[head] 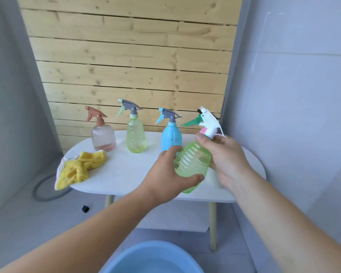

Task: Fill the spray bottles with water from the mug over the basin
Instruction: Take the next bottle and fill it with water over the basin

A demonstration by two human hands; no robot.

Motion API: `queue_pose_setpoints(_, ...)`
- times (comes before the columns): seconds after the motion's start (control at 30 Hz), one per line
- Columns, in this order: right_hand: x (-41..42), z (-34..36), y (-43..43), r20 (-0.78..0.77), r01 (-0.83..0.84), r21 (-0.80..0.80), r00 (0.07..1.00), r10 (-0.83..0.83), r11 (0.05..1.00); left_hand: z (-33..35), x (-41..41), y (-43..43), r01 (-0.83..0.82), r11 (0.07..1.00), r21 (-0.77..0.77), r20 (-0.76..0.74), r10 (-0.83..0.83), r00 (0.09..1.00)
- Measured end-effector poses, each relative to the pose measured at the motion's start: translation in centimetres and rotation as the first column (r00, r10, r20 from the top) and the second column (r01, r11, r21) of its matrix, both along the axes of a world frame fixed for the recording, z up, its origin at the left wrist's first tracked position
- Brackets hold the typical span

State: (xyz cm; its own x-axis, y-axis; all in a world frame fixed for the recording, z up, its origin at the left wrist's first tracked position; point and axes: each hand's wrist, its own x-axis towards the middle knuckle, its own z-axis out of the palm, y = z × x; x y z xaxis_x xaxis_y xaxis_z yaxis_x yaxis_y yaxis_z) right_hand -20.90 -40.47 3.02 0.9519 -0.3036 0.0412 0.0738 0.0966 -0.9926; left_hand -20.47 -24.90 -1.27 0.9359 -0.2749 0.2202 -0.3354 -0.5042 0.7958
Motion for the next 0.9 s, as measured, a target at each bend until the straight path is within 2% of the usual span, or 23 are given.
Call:
queue_pose_setpoints(0.1, -1.1, -2.3, 1.5, -0.068, -0.077, 0.122, 0.994, 0.086, 0.990, -1.2, -2.1, 2.7, -0.010, 0.996, 0.083, -0.060, 0.015, 0.998)
queue_pose_setpoints(0.17, -1.7, -3.7, 2.4, -0.098, -0.142, 0.180, 0.982, 0.161, 0.973, -1.7, -3.3, 4.1, 0.012, 0.999, 0.039, -0.132, -0.007, 0.991)
queue_pose_setpoints(0.27, -2.3, -4.9, 3.2, -0.126, -0.266, 0.266, 0.943, 0.307, 0.927, -2.7, -3.8, 6.2, 0.034, 0.987, -0.158, -0.331, -0.086, 0.940)
queue_pose_setpoints(0.37, -2.6, -5.5, 3.6, -0.129, -0.338, 0.300, 0.912, 0.389, 0.892, -3.4, -4.1, 7.7, 0.065, 0.903, -0.424, -0.550, -0.314, 0.774)
queue_pose_setpoints(0.4, -2.7, -5.7, 3.8, -0.134, -0.352, 0.304, 0.904, 0.406, 0.885, -3.5, -4.1, 8.0, 0.076, 0.897, -0.435, -0.564, -0.337, 0.754)
queue_pose_setpoints(0.43, -2.8, -5.9, 3.9, -0.143, -0.365, 0.309, 0.895, 0.423, 0.878, -3.5, -4.4, 8.2, 0.100, 0.920, -0.379, -0.567, -0.316, 0.760)
queue_pose_setpoints(0.53, -2.9, -6.5, 4.3, -0.142, -0.402, 0.326, 0.874, 0.465, 0.856, -3.8, -5.1, 8.2, 0.090, 0.978, -0.186, -0.512, -0.175, 0.841)
queue_pose_setpoints(0.7, -2.7, -6.8, 4.6, -0.136, -0.366, 0.150, 0.912, 0.386, 0.918, -4.1, -5.0, 8.2, 0.102, 0.976, -0.190, -0.463, -0.181, 0.868)
queue_pose_setpoints(0.83, -2.4, -6.5, 3.9, -0.120, -0.434, 0.220, 0.876, 0.466, 0.873, -4.3, -4.6, 8.4, 0.102, 0.980, -0.172, -0.455, -0.170, 0.874)
queue_pose_setpoints(0.9, -2.5, -6.5, 4.0, -0.137, -0.434, 0.133, 0.883, 0.450, 0.891, -4.3, -4.5, 8.4, 0.114, 0.980, -0.166, -0.461, -0.179, 0.869)
